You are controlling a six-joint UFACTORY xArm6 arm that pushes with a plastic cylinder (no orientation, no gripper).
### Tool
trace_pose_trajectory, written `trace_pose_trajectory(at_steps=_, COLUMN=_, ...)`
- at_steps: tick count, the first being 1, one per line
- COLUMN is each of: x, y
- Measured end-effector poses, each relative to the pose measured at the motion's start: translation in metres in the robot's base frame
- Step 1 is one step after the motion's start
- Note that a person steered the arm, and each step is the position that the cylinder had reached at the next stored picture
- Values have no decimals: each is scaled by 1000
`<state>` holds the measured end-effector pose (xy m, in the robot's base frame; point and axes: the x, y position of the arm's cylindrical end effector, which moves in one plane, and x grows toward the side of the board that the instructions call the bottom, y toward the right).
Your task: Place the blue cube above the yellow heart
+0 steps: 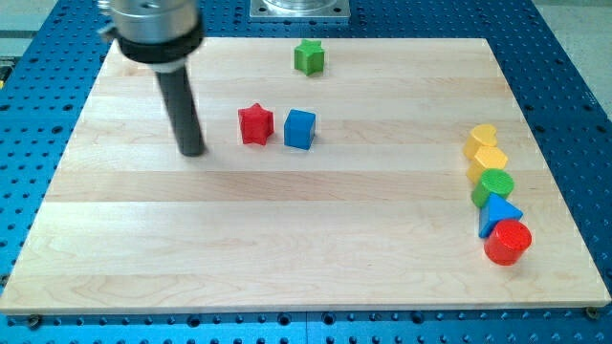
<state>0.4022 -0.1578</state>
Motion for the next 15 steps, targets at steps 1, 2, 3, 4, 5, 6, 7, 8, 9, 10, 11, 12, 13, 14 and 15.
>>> trace_pose_trajectory(at_steps=1, x=-16, y=50)
trace_pose_trajectory(at_steps=2, x=9, y=142)
trace_pose_trajectory(at_steps=3, x=27, y=192)
trace_pose_trajectory(at_steps=4, x=28, y=191)
trace_pose_trajectory(at_steps=5, x=10, y=293)
trace_pose_trajectory(at_steps=6, x=7, y=263)
trace_pose_trajectory(at_steps=7, x=9, y=202)
trace_pose_trajectory(at_steps=8, x=-25, y=242)
trace_pose_trajectory(at_steps=9, x=-24, y=314)
trace_pose_trajectory(at_steps=10, x=-58, y=327)
trace_pose_trajectory(at_steps=11, x=-74, y=327)
trace_pose_trajectory(at_steps=12, x=-73, y=360)
trace_pose_trajectory(at_steps=13, x=-60, y=359)
trace_pose_trajectory(at_steps=14, x=-16, y=359)
trace_pose_trajectory(at_steps=15, x=-58, y=346)
